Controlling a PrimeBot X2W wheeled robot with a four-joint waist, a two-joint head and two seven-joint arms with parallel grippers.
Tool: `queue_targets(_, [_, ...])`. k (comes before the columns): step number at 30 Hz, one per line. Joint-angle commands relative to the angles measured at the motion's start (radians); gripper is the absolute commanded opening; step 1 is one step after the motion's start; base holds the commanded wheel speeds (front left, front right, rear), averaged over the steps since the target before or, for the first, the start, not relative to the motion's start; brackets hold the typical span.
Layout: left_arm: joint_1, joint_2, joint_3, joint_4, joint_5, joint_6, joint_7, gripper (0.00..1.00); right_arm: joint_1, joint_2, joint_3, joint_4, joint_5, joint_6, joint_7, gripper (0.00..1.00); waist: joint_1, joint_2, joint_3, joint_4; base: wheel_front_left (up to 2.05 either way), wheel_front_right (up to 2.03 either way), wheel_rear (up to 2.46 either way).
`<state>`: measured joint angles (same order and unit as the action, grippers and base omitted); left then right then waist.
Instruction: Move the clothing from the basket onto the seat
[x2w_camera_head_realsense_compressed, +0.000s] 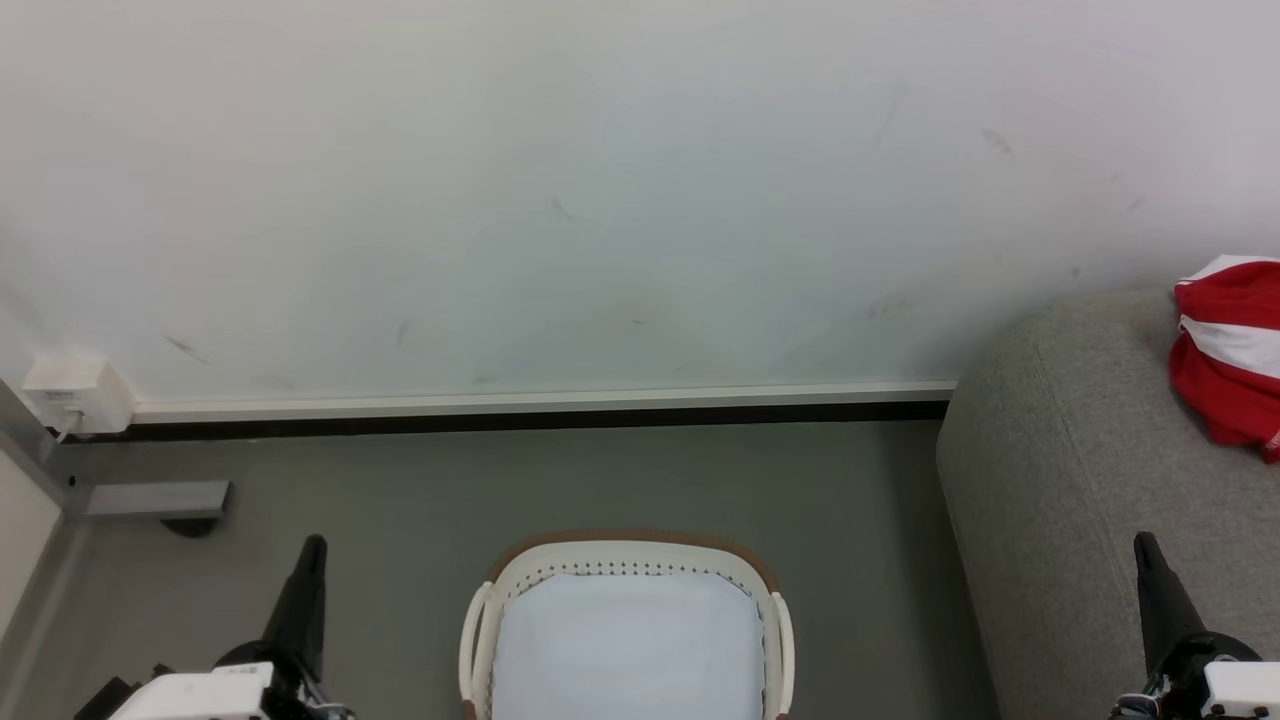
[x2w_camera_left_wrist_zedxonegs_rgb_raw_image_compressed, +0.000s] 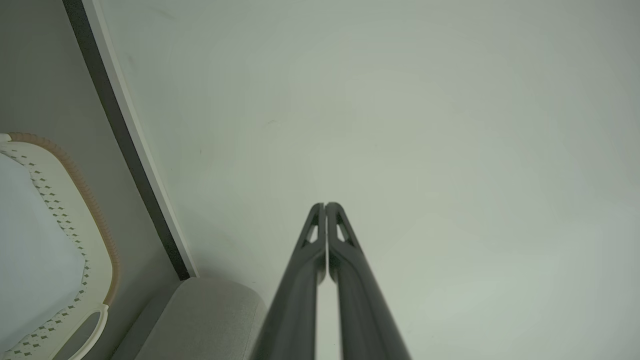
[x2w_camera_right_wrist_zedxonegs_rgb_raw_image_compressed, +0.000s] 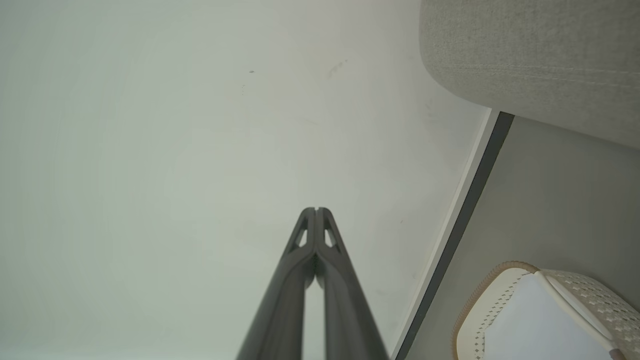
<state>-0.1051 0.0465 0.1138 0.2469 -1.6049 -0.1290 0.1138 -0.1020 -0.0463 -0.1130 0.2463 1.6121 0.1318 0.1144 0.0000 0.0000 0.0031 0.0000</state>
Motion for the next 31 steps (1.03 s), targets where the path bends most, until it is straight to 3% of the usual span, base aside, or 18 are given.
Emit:
queue_targets(1, [-0.009,0.007,0.002,-0.003,-0.015,-0.004,0.004,0.00,-0.012,-0.007,-0.004,-0.005,0.002,-0.002,0.003,0.00,0.0000,0.0000,0.000,0.000,0.00,0.00,0.00])
queue_targets(31, [-0.009,0.007,0.002,-0.003,-0.015,-0.004,0.004,0.00,-0.012,-0.007,-0.004,-0.005,0.002,-0.002,0.003,0.00,0.0000,0.0000,0.000,0.000,0.00,0.00,0.00])
